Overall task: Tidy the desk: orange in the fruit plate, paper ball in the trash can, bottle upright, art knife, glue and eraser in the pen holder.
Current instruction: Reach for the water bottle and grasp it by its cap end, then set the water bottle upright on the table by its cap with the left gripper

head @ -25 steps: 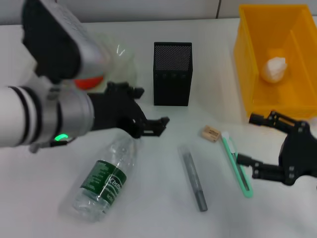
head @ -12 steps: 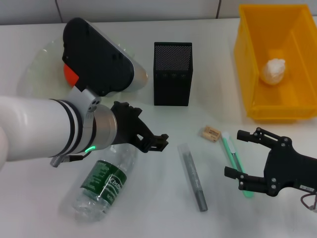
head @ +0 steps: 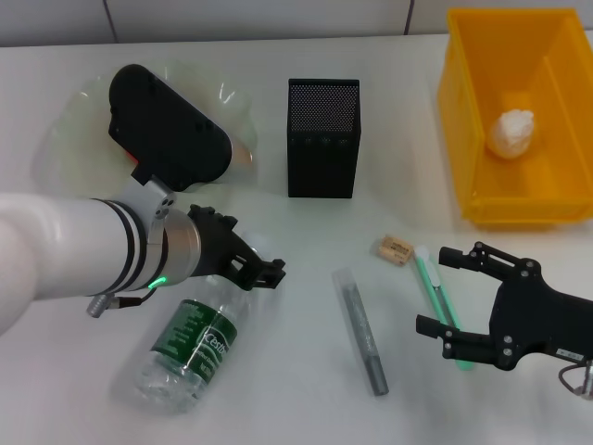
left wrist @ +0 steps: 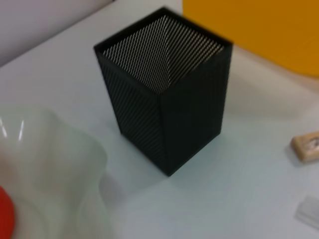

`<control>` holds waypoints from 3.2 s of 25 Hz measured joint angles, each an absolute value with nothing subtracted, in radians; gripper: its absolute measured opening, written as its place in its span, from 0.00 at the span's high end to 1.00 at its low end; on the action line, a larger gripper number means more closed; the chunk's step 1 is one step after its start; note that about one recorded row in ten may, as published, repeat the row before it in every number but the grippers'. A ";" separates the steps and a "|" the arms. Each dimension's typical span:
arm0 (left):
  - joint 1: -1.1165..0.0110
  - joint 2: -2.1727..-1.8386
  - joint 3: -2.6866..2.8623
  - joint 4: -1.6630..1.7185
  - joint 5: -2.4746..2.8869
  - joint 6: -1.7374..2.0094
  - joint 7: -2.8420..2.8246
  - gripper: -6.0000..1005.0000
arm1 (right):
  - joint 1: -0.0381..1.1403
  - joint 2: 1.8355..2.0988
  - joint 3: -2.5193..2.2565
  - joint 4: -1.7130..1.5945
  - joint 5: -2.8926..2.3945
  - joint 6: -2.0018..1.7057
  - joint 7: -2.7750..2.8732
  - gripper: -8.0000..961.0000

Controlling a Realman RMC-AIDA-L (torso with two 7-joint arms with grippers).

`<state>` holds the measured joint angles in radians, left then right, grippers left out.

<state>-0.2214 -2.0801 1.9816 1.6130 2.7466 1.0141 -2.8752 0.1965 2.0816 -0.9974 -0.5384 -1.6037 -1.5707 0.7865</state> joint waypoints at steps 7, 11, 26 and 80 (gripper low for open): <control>-0.263 -2.080 1.969 1.541 2.740 1.004 -2.876 0.28 | 0.207 2.082 -0.997 -0.519 -1.604 -1.571 0.787 0.12; -0.281 -2.080 1.970 1.518 2.733 1.004 -2.876 0.29 | 0.208 2.082 -0.996 -0.518 -1.604 -1.571 0.791 0.12; -0.360 -2.078 1.930 1.490 2.709 1.095 -2.859 0.40 | 0.209 2.080 -0.990 -0.518 -1.603 -1.574 0.809 0.12; -0.096 -2.069 1.010 1.011 1.493 1.463 -1.190 0.54 | 0.264 2.080 -0.999 -0.633 -1.670 -1.583 1.011 0.12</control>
<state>-0.0964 -2.0690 1.0104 1.0110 1.4933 1.4631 -1.1901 0.2639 2.0801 -0.9985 -0.6333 -1.6704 -1.5830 1.0107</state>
